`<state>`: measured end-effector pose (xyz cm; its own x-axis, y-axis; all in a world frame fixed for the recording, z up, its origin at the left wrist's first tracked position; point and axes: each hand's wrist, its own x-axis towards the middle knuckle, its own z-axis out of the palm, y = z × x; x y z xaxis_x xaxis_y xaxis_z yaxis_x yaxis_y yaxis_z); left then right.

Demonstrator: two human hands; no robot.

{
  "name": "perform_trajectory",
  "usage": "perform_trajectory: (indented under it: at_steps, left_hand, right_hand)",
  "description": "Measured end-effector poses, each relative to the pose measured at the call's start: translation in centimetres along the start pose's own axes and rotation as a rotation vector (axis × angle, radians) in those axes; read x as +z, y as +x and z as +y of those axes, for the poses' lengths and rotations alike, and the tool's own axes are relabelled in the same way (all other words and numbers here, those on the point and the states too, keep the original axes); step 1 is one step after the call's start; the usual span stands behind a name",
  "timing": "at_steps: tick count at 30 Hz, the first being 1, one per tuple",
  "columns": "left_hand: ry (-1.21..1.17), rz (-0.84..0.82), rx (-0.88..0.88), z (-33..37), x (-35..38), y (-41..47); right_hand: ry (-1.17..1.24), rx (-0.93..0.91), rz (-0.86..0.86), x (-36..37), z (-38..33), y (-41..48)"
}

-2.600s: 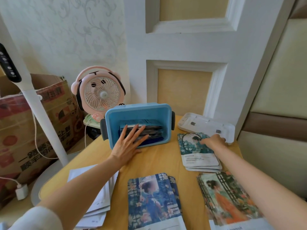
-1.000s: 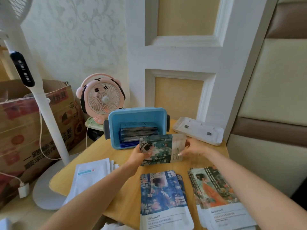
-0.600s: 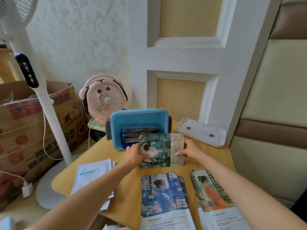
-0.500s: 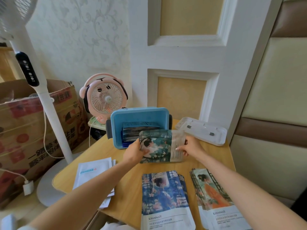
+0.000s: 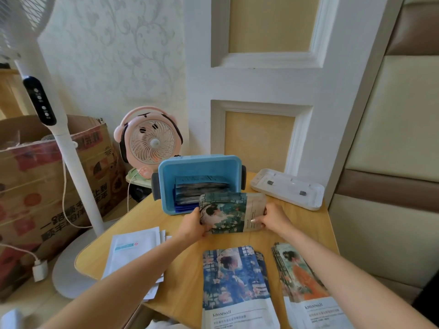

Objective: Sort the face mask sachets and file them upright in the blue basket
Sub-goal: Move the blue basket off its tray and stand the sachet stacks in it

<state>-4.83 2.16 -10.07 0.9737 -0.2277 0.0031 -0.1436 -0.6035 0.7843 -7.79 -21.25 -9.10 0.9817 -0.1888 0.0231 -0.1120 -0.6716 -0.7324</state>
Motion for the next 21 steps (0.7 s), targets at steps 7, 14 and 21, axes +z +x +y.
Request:
perform_trajectory:
  at_steps: [7,14,21]
  left_hand:
    - [-0.007,0.045,0.055,0.6,-0.6,-0.1]
    - [0.041,0.365,0.276,2.1,-4.8,0.6]
    - [-0.111,0.3,0.198,4.0,-8.5,2.7]
  right_hand:
    - [0.104,-0.075,0.044,-0.5,-0.7,-0.3]
    - [0.342,-0.234,0.275,-0.8,-5.1,0.6]
    - [0.426,-0.31,0.239,0.6,-8.8,3.5]
